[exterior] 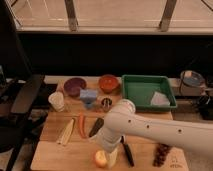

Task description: Place apple in red bowl

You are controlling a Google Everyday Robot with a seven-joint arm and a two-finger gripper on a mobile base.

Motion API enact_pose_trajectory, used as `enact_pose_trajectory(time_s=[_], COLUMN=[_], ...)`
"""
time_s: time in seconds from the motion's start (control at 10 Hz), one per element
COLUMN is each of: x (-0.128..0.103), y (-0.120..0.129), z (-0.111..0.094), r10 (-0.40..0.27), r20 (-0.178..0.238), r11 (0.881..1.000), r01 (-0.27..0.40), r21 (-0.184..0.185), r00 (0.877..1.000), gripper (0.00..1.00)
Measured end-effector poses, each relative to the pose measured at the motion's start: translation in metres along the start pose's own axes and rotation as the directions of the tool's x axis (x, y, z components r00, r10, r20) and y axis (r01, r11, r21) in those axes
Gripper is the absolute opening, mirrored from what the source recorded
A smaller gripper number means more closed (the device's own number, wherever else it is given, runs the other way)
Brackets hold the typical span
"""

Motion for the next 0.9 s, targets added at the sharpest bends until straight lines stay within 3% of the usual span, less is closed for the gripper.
enact_pose_trajectory(time_s=[0.2, 0.5, 0.7, 0.9], x=[0.006, 0.017, 0.02, 0.022], y=[-0.002, 0.002, 0.006, 0.012], z=[0.025, 0.057, 0.067, 0.069], r10=[0.008, 0.038, 0.053, 0.066], r20=[0.004, 0.011, 0.025, 0.026], r11=[0.999, 0.99, 0.987, 0.986], r01=[-0.008, -0.036, -0.049, -0.062], r21=[-0.04, -0.133, -0.156, -0.155], r00=[1.0, 0.999, 0.998, 0.997], gripper=[0.8, 0.8, 0.78, 0.58])
